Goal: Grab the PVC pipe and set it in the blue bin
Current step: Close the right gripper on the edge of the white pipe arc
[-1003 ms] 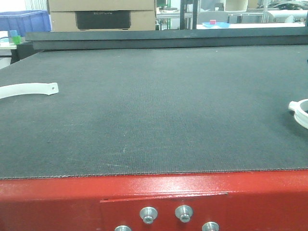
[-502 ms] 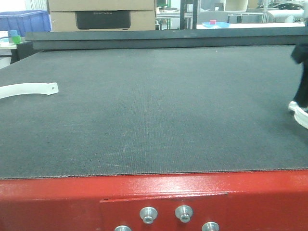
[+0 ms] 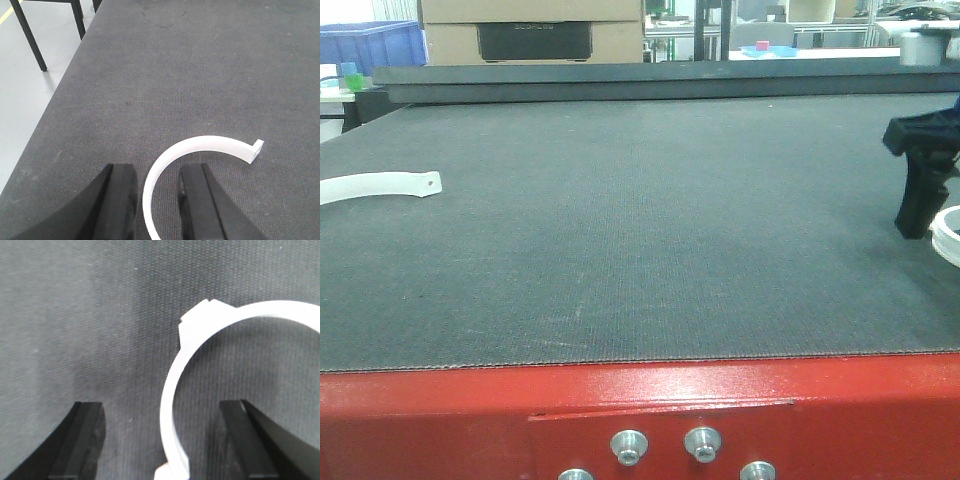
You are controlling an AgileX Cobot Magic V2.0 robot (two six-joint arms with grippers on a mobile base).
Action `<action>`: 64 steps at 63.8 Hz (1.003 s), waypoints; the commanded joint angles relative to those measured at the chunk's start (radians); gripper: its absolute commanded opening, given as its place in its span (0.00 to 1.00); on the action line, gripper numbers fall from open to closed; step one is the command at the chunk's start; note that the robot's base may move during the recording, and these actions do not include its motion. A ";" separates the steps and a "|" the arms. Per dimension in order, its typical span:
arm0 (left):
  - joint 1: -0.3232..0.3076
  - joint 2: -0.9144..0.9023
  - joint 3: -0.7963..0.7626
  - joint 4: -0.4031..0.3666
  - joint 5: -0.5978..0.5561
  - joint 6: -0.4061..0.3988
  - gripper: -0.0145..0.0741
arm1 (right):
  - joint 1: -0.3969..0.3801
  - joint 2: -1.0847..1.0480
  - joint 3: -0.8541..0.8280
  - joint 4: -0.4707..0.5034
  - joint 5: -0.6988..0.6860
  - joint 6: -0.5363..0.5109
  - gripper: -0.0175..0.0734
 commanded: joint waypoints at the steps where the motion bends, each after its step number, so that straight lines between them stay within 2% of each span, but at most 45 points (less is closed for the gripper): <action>1: 0.001 -0.001 -0.008 -0.008 -0.013 -0.002 0.35 | 0.001 0.017 -0.010 -0.016 -0.022 0.000 0.59; 15: 0.001 -0.001 -0.008 -0.008 -0.013 -0.002 0.35 | 0.001 0.053 -0.010 -0.016 -0.028 0.000 0.59; 21: 0.001 -0.001 -0.008 -0.008 -0.013 -0.002 0.35 | 0.001 0.056 -0.010 -0.021 -0.038 0.000 0.54; 28: 0.001 -0.001 -0.008 -0.008 -0.013 -0.002 0.35 | 0.001 0.056 -0.010 -0.023 -0.044 0.000 0.38; 38: 0.001 -0.001 -0.008 -0.008 -0.013 -0.002 0.35 | 0.001 0.056 -0.010 -0.024 -0.059 0.000 0.07; 41: 0.001 -0.001 -0.008 -0.008 -0.013 -0.002 0.35 | 0.001 0.056 -0.010 -0.024 -0.067 0.000 0.01; 64: 0.001 0.001 -0.008 -0.010 0.023 -0.002 0.37 | 0.001 -0.026 -0.098 -0.021 0.040 0.000 0.01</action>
